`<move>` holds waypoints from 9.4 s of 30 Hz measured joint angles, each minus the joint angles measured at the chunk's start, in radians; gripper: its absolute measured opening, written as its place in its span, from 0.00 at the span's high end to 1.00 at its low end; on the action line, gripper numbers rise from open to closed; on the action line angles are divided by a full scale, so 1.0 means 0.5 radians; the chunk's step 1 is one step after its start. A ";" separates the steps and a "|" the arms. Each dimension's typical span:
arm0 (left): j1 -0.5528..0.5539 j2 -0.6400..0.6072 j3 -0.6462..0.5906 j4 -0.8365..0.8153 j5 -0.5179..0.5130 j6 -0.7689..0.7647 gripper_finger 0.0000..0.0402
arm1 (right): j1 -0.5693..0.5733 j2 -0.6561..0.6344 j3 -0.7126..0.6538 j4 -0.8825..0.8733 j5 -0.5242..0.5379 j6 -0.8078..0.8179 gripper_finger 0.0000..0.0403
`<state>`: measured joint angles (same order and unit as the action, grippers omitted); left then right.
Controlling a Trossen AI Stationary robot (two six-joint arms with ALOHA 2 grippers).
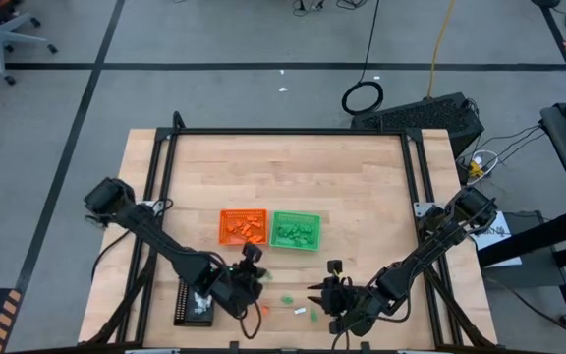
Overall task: Sort Halloween decoration
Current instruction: Put the green skeleton toy into the green bin, then put the white skeleton toy into the black bin
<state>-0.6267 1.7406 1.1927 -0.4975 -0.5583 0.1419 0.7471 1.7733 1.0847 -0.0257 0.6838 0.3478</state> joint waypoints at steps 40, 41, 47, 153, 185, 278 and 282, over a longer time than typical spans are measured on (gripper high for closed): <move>-0.218 -0.184 0.002 -0.004 -0.905 -0.509 0.96 | -0.044 0.000 0.000 0.015 0.001 0.022 0.77; -0.218 -0.184 0.002 0.008 -0.905 -0.531 0.96 | -0.044 0.000 0.000 0.015 0.001 0.023 0.77; -0.218 -0.184 0.002 0.089 -0.898 -0.588 0.96 | -0.044 0.000 0.000 0.015 0.001 0.023 0.77; -0.175 0.146 0.101 0.725 0.084 -0.902 0.61 | -0.125 0.480 0.001 0.417 -0.646 0.417 0.66; -0.184 0.146 0.101 0.767 0.044 -0.997 0.61 | -0.131 0.533 -0.002 0.623 -0.698 0.289 0.90; -0.091 0.123 0.075 1.114 -0.417 -0.045 0.61 | -0.125 -0.222 0.000 0.133 0.197 -0.740 1.00; -0.074 0.123 0.075 1.114 -0.414 -0.059 0.61 | -0.153 -0.222 0.000 0.133 0.186 -0.652 1.00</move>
<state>-0.6639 1.8023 1.2301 0.0593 -0.7653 0.1122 0.6705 1.6623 1.0847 0.0406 0.7769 0.0216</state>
